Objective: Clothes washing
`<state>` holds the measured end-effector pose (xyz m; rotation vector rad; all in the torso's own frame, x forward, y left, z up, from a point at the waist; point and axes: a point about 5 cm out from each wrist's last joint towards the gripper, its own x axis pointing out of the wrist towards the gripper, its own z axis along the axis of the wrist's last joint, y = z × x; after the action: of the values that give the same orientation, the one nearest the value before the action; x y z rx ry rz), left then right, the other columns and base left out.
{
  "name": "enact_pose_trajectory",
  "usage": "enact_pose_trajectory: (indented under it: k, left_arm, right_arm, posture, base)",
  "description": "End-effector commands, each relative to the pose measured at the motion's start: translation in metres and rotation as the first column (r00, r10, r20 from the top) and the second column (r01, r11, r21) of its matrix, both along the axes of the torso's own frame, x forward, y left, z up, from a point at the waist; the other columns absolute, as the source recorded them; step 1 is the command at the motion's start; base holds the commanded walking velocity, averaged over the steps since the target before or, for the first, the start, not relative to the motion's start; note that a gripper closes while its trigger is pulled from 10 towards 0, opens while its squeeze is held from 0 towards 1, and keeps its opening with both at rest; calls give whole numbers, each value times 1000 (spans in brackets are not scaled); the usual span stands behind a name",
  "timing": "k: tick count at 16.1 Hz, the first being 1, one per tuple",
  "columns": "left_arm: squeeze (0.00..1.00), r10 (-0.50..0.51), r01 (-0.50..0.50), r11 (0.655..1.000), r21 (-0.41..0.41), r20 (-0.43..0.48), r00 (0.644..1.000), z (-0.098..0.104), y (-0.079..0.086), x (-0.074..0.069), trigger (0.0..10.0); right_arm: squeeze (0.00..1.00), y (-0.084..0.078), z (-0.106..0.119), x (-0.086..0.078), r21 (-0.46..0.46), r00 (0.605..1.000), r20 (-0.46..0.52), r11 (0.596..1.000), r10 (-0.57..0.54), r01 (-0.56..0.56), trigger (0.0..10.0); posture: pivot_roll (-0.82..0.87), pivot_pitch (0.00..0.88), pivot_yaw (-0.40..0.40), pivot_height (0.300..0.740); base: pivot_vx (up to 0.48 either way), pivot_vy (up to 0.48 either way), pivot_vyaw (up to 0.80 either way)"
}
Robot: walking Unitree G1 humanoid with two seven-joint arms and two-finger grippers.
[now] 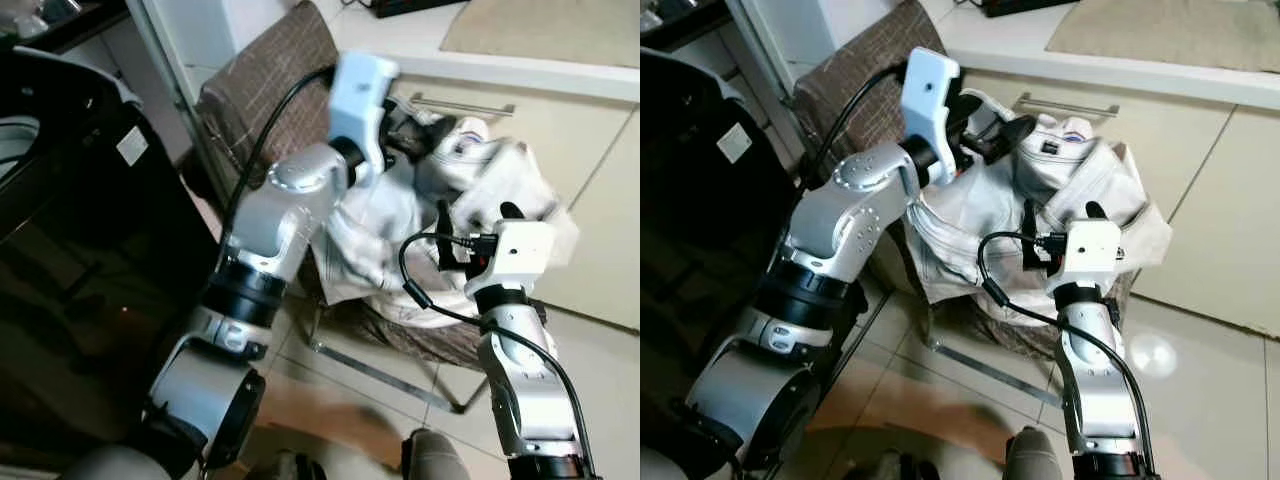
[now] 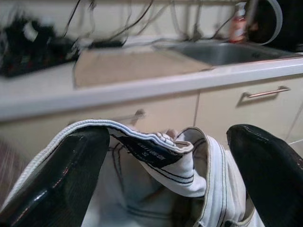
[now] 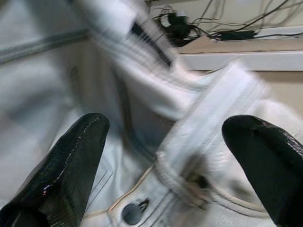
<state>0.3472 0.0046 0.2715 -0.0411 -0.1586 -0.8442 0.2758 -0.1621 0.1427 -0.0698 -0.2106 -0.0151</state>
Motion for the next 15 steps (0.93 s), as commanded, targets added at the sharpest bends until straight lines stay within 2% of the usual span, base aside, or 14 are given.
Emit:
enact_pose_trajectory:
  k: [1,2,3,4,6,7,8,9,10,12,15]
  left_arm:
    - [0,-44,44,999,7,88,995,12,-2,-9,10000]
    - [0,-66,56,996,74,138,988,10,-5,-14,10000]
    - [1000,-97,62,984,164,214,972,3,-8,-18,10000]
    - [1000,-105,4,955,295,328,939,-8,-10,-20,10000]
    - [1000,-191,58,929,365,339,921,-22,-15,-28,10000]
    - [0,-204,85,929,361,305,930,-26,-17,-29,10000]
    - [0,-210,162,945,285,148,967,-37,-18,-29,10000]
    - [0,-236,235,957,170,-14,972,-47,-20,-31,10000]
    - [0,-224,224,962,154,-23,974,-50,-18,-29,10000]
    - [0,-151,131,966,222,75,986,-53,-10,-24,10000]
    - [0,-63,2,960,280,210,976,-45,4,-19,10000]
  right_arm:
    - [0,2,-4,-1,3,1000,-11,1000,6,-6,10000]
    - [0,2,-4,-1,3,1000,-12,1000,6,-6,10000]
    - [0,2,-4,-1,2,1000,-13,1000,8,-8,10000]
    - [0,3,-4,0,2,1000,-14,1000,10,-10,10000]
    - [0,3,-4,0,1,1000,-16,1000,10,-10,10000]
    - [0,3,-4,-1,1,1000,-16,1000,9,-9,10000]
    - [0,3,-4,0,4,1000,-15,1000,10,-9,10000]
    - [0,4,-3,1,6,1000,-12,1000,10,-10,10000]
    - [0,3,-2,1,7,1000,-10,1000,8,-8,10000]
    - [0,0,-2,3,4,1000,-9,1000,-1,1,10000]
    - [0,-3,1,5,1,1000,1,1000,-10,10,10000]
  posture:
    - [-286,67,152,740]
    - [-284,68,151,740]
    - [-284,68,151,740]
    - [-283,68,151,740]
    - [-283,68,151,740]
    - [-283,68,151,740]
    - [-287,66,155,740]
    - [-288,66,157,740]
    - [-288,66,157,740]
    - [-287,65,158,740]
    - [-284,59,157,740]
  base:
    - [0,0,0]
    - [0,0,0]
    - [0,0,0]
    - [0,0,0]
    - [0,0,0]
    - [0,0,0]
    - [0,0,0]
    - [0,0,0]
    - [0,0,0]
    - [0,0,0]
    - [0,0,0]
